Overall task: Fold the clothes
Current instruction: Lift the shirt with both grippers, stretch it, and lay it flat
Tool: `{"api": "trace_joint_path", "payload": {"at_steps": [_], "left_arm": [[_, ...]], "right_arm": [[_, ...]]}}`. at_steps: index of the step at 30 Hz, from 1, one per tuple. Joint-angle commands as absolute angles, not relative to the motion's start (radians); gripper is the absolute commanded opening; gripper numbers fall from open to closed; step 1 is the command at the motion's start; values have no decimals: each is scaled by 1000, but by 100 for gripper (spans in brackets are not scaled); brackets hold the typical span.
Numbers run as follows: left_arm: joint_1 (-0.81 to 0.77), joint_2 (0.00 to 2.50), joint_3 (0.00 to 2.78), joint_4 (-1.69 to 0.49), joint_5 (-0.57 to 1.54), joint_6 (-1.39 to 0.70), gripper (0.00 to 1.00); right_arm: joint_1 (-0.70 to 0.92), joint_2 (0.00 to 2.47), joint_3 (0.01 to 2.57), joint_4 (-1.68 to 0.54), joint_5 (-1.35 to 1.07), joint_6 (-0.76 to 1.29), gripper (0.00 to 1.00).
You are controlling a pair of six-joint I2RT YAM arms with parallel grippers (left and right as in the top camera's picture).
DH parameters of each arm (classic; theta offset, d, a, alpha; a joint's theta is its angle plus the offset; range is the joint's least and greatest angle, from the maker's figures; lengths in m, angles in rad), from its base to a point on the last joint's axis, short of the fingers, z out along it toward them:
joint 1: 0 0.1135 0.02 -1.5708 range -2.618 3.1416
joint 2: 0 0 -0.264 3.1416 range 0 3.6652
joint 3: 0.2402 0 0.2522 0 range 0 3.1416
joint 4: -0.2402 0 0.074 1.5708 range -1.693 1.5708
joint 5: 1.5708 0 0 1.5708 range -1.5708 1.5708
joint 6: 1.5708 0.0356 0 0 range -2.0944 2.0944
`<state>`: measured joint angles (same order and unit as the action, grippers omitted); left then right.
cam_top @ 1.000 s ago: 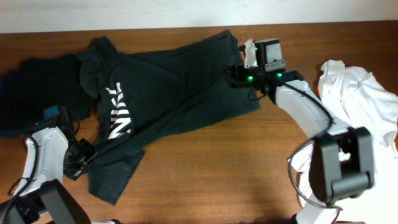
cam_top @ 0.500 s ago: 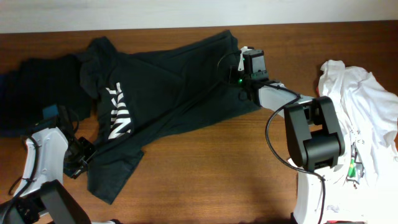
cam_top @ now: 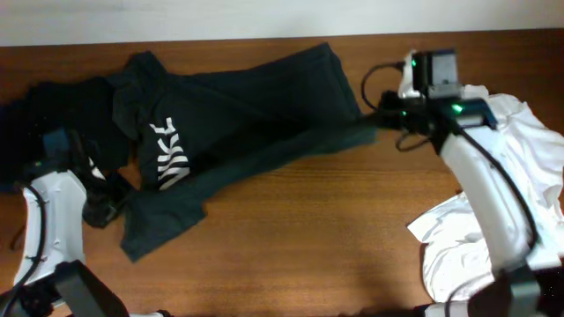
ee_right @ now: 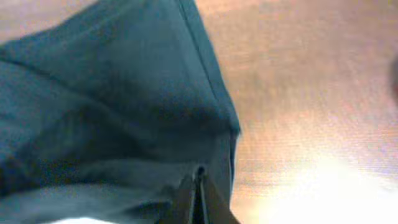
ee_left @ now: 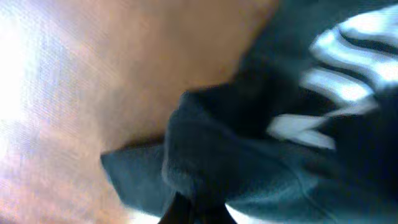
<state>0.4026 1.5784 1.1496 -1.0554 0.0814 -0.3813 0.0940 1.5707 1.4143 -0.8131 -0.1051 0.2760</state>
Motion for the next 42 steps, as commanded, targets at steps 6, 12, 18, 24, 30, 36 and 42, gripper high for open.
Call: {"api": "trace_joint_path", "payload": {"at_steps": [6,12,18,24,30,36,42], "left_arm": [[408,1499,1923,-1399,405,-135,0],[408,1419,2251,-1327,432,-141,0],[276,1658,2249,-1106,449,-140,0],[199,1974,2249,-614,445,-150,0],[249,1993,2460,-204,462,-378,0],[217,2021,2473,-1343,577,-38,0],[129,2056,1922,-1524,466,85,0]], "right_arm": [[57,1203,1639,-1065,-91,229,4],[57,1209,2017,-1126,82,183,4],[57,1525,2017,-1051,80,163,4],[-44,1717,2018,-598,82,204,4],[-182,1712,2275,-632,81,244,4],[-200,1799,2287,-1287,91,188,4],[-197,2013,2229,-1699,80,188,4]]}}
